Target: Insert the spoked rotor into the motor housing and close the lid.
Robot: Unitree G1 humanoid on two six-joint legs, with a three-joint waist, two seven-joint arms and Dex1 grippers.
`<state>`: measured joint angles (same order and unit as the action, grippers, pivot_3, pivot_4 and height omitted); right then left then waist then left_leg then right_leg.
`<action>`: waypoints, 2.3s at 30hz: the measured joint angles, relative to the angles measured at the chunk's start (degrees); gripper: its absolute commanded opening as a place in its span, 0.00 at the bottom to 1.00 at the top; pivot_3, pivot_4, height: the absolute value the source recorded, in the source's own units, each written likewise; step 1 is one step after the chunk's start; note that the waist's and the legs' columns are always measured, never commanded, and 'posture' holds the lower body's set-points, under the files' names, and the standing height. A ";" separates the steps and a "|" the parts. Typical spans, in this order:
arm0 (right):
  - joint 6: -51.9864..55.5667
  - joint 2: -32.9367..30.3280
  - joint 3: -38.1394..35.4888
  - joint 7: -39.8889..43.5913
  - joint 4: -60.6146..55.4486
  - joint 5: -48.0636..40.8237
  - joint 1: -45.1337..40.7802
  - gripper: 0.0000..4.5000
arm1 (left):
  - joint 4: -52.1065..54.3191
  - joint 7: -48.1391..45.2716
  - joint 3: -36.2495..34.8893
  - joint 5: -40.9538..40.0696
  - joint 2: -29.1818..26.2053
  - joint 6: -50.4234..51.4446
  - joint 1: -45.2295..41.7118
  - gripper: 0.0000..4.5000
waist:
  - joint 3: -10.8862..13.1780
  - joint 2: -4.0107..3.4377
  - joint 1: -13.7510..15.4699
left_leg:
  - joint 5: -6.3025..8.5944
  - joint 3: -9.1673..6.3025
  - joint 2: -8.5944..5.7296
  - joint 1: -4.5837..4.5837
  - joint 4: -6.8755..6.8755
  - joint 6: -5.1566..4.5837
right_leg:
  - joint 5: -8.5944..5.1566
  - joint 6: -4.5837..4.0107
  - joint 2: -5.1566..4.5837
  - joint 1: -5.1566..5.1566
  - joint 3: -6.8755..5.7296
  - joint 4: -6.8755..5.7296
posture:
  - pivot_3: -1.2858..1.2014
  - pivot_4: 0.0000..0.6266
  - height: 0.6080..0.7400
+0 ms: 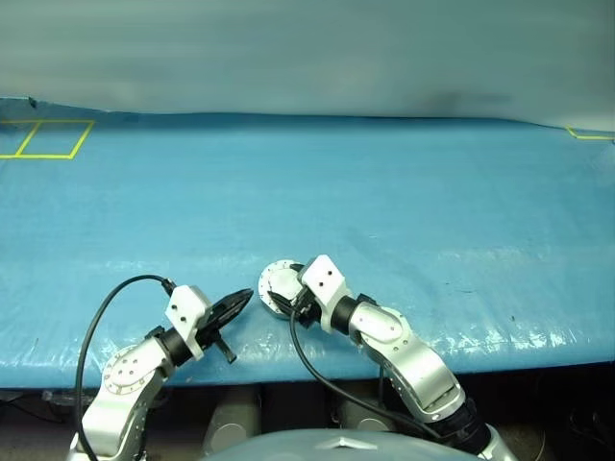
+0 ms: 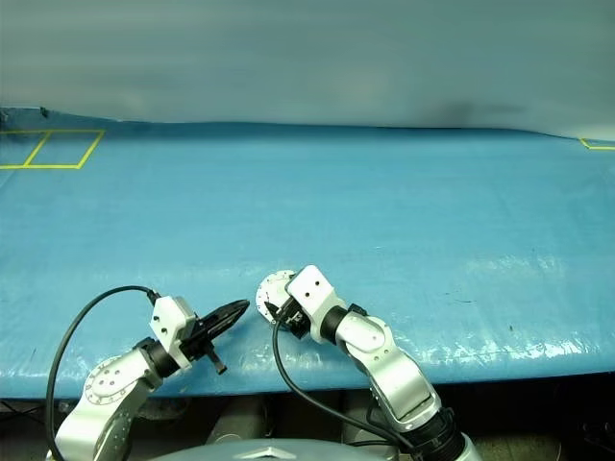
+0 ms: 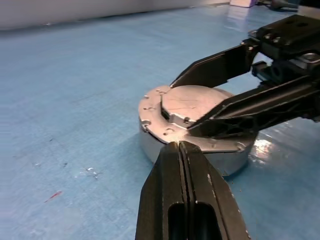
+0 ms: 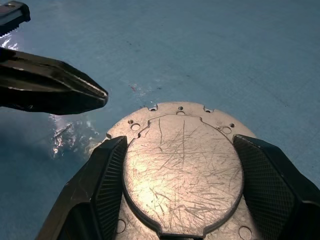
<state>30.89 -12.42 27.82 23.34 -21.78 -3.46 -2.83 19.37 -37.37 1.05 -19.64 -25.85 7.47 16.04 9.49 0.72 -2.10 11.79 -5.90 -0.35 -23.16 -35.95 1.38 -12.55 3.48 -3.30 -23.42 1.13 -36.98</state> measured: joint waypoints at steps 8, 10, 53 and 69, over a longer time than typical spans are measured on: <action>0.55 0.47 -0.16 0.21 0.12 0.03 -0.20 0.68 | 3.50 5.09 -5.52 -16.51 -3.62 28.39 -13.35 0.00 | -0.03 0.06 -0.07 | 0.00 -0.06 0.01 0.11 0.02 0.00 | 0.00 0.00 0.08 0.31 -0.03 -0.03 | 0.52 0.24 1.00; 0.55 0.56 -0.15 0.24 0.32 0.05 -0.28 0.68 | 2.83 6.14 -5.50 -19.05 -4.65 35.10 -17.08 0.00 | -0.03 0.05 -0.11 | 0.00 -0.08 0.00 0.24 0.02 0.00 | -0.01 0.00 0.08 0.50 -0.03 -0.03 | 0.52 0.24 1.00; 10.26 -2.85 0.93 2.28 -2.47 -1.15 -4.67 0.68 | -2.65 -1.84 -1.43 -21.43 -8.86 46.89 -25.61 0.00 | -0.06 0.10 0.02 | 0.02 -0.05 -0.03 0.36 0.33 0.05 | -0.09 -0.09 -0.01 0.51 -0.02 0.14 | 0.52 0.24 1.00; 9.14 -2.29 0.06 1.95 -1.91 -1.71 -3.50 0.68 | -2.44 -0.17 4.50 -18.12 -9.23 51.05 -28.37 0.00 | -0.26 0.15 0.10 | 0.05 -0.08 -0.05 0.58 0.35 0.09 | -0.12 -0.09 -0.07 0.48 -0.05 0.19 | 0.52 0.24 1.00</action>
<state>40.03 -14.71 27.88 25.29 -23.69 -5.17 -6.33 16.92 -37.54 5.55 -37.76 -35.09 58.53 -12.33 9.24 0.87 -1.99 11.84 -5.98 -0.39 -22.58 -35.60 1.47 -12.67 3.40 -3.36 -22.95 1.08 -36.79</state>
